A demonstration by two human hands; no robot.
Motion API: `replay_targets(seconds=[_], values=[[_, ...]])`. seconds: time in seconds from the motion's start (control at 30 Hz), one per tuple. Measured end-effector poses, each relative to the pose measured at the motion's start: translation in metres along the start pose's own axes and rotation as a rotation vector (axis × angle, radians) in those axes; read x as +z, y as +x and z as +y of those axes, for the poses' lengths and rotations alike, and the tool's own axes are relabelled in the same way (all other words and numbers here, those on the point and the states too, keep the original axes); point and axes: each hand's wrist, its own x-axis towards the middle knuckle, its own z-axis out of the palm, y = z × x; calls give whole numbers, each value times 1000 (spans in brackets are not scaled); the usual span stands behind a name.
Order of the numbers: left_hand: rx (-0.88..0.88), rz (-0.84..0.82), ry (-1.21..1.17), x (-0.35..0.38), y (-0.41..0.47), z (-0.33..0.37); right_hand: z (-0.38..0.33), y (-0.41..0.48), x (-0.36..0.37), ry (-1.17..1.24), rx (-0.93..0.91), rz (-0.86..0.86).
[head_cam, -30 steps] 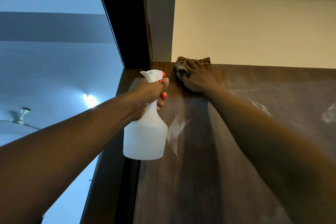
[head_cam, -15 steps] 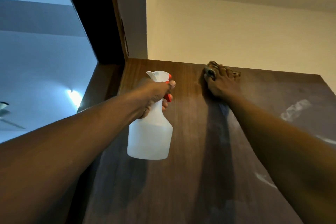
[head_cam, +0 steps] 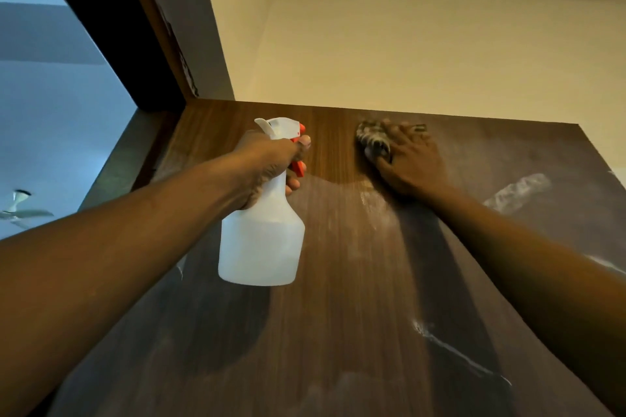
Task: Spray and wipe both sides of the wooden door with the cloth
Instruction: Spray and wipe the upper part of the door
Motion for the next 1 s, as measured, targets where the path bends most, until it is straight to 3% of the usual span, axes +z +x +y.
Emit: replay_targets(seconds=[0.13,0.3,0.4,0.47,0.57,0.7,0.9,1.0], values=[[-9,-36,-11,5,-3,5,-20,57,-11,22,138,-48],[-25,-36,26,14,-6,9,-68,41,-6,67,-193,-84],[-32,-52,51,24,-11,7,-46,-7,2,37,-267,-94],[-30,-85,11,33,-13,6,-8,-31,4,-5,-187,-39],[-42,-123,-49,49,-16,8,53,-42,-1,4,88,35],[-53,-169,-22,79,-14,13,109,-31,-13,36,373,9],[-45,-268,-72,105,-12,16,114,-23,-14,32,363,-33],[-47,-213,-68,120,-12,19,117,-6,-16,38,300,-50]])
